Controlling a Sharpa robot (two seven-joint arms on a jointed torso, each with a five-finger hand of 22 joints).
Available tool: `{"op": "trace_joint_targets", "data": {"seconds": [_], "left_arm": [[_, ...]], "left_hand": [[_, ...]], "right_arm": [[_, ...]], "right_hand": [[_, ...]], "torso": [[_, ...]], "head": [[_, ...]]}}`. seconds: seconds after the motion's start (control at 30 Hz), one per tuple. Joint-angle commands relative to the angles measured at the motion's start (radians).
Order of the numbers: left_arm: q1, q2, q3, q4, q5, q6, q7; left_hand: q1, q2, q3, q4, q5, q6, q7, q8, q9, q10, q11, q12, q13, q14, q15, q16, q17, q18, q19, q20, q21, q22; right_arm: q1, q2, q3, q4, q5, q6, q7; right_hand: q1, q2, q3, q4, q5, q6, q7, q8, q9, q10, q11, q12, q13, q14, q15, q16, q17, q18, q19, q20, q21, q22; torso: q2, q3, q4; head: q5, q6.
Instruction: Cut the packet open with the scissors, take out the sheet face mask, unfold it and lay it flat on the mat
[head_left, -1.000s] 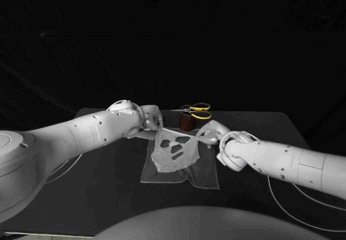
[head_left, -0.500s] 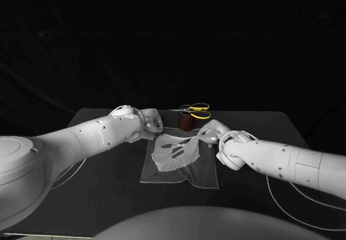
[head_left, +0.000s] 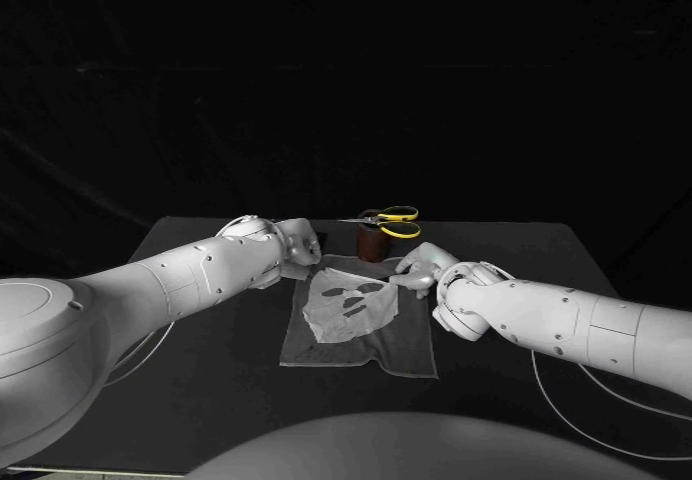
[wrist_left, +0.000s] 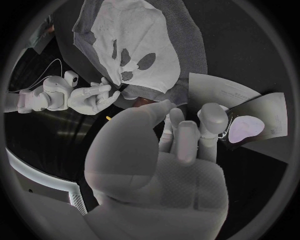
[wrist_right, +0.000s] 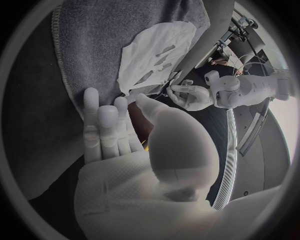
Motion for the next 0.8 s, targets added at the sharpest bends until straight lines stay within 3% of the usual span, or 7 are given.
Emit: {"op": "trace_joint_targets", "data": {"seconds": [0.03, 0.23, 0.33, 0.47, 0.6, 0.67, 0.8], "left_arm": [[0.001, -0.02, 0.003, 0.018, 0.053, -0.07, 0.011], [0.016, -0.082, 0.015, 0.088, 0.119, -0.122, 0.048], [0.031, -0.131, 0.033, 0.152, 0.16, -0.151, 0.07], [0.048, -0.195, 0.057, 0.239, 0.2, -0.166, 0.087], [0.06, -0.258, 0.067, 0.322, 0.228, -0.171, 0.104], [0.063, -0.29, 0.07, 0.363, 0.246, -0.171, 0.113], [0.066, -0.35, 0.072, 0.438, 0.302, -0.168, 0.132]], "left_hand": [[-0.019, -0.013, -0.013, 0.008, 0.005, 0.001, 0.003, -0.01, -0.002, -0.001, 0.004, -0.004, -0.009, -0.006, 0.005, -0.001, -0.013, -0.011, -0.006, 0.009, -0.013, -0.007], [-0.062, -0.07, -0.062, 0.035, 0.005, 0.0, 0.006, -0.036, -0.007, -0.041, 0.01, -0.051, -0.065, -0.037, 0.01, -0.015, -0.064, 0.0, -0.039, 0.015, -0.064, -0.041], [-0.078, -0.093, -0.092, 0.052, 0.005, 0.007, 0.006, -0.05, -0.008, -0.048, 0.012, -0.083, -0.083, -0.054, 0.012, -0.024, -0.092, 0.006, -0.059, 0.018, -0.099, -0.066], [-0.056, -0.087, -0.093, 0.052, 0.006, 0.019, 0.005, -0.058, -0.007, -0.044, 0.011, -0.112, -0.101, -0.058, 0.012, -0.028, -0.1, 0.008, -0.064, 0.02, -0.113, -0.077], [-0.024, -0.07, -0.069, 0.045, 0.006, 0.031, 0.006, -0.066, -0.005, -0.044, 0.013, -0.159, -0.129, -0.061, 0.012, -0.033, -0.109, 0.009, -0.061, 0.02, -0.117, -0.082], [-0.008, -0.063, -0.052, 0.042, 0.006, 0.041, 0.006, -0.071, -0.003, -0.039, 0.014, -0.198, -0.154, -0.07, 0.013, -0.039, -0.13, 0.01, -0.062, 0.02, -0.124, -0.088], [0.005, -0.057, -0.031, 0.039, 0.006, 0.051, 0.008, -0.079, 0.0, -0.023, 0.017, -0.239, -0.182, -0.091, 0.015, -0.056, -0.172, 0.016, -0.077, 0.021, -0.155, -0.111]], "right_arm": [[0.0, -0.014, 0.001, 0.014, -0.006, 0.007, -0.007], [0.0, -0.061, 0.001, 0.066, 0.015, -0.052, 0.033], [0.001, -0.105, 0.001, 0.117, 0.042, -0.074, 0.089], [0.004, -0.154, 0.002, 0.178, 0.075, -0.063, 0.162], [0.005, -0.185, 0.003, 0.215, 0.085, -0.027, 0.2], [0.005, -0.193, 0.003, 0.222, 0.081, -0.009, 0.211], [0.005, -0.197, 0.003, 0.222, 0.047, 0.015, 0.224]], "right_hand": [[0.0, -0.01, -0.01, 0.003, 0.004, -0.009, 0.003, -0.004, -0.004, -0.006, 0.001, 0.005, -0.001, -0.007, 0.001, -0.001, -0.002, 0.011, -0.005, 0.001, -0.005, -0.004], [0.013, -0.007, -0.017, 0.003, 0.005, 0.003, 0.001, 0.002, -0.005, 0.0, -0.002, 0.017, -0.003, 0.011, -0.002, 0.021, 0.017, 0.016, 0.003, 0.003, -0.005, -0.007], [0.039, 0.008, -0.016, -0.001, 0.007, 0.028, -0.007, 0.015, -0.006, 0.018, -0.011, 0.034, -0.008, 0.054, -0.01, 0.066, 0.061, 0.021, 0.024, 0.001, 0.001, -0.008], [0.059, 0.029, -0.007, -0.005, 0.007, 0.062, -0.017, 0.027, -0.013, 0.049, -0.021, 0.059, -0.011, 0.119, -0.021, 0.132, 0.133, 0.023, 0.053, -0.008, 0.017, -0.002], [0.069, 0.05, 0.009, -0.008, 0.007, 0.088, -0.028, 0.03, -0.023, 0.145, -0.032, 0.164, 0.09, 0.189, -0.034, 0.199, 0.218, 0.023, 0.087, -0.021, 0.04, 0.009], [0.079, 0.067, 0.03, -0.021, 0.007, 0.111, -0.037, 0.03, -0.033, 0.245, -0.044, 0.279, 0.215, 0.263, -0.047, 0.274, 0.324, 0.023, 0.128, -0.035, 0.072, 0.024], [0.077, 0.077, 0.048, -0.035, 0.007, 0.136, -0.048, 0.028, -0.043, 0.325, -0.055, 0.379, 0.334, 0.32, -0.058, 0.337, 0.422, -0.003, 0.206, -0.049, 0.266, 0.091]], "torso": [[0.0, -0.0001, 0.0015], [-0.001, -0.0001, 0.0012], [-0.001, 0.0001, 0.002], [0.0, 0.0006, -0.0003], [0.0, -0.0001, -0.0005], [0.002, 0.0001, -0.0014], [0.004, 0.0, -0.0011]], "head": [[-0.002, 0.0], [-0.003, 0.0], [-0.003, 0.0], [-0.003, 0.0], [-0.005, 0.0], [-0.007, 0.0], [-0.008, 0.0]]}}
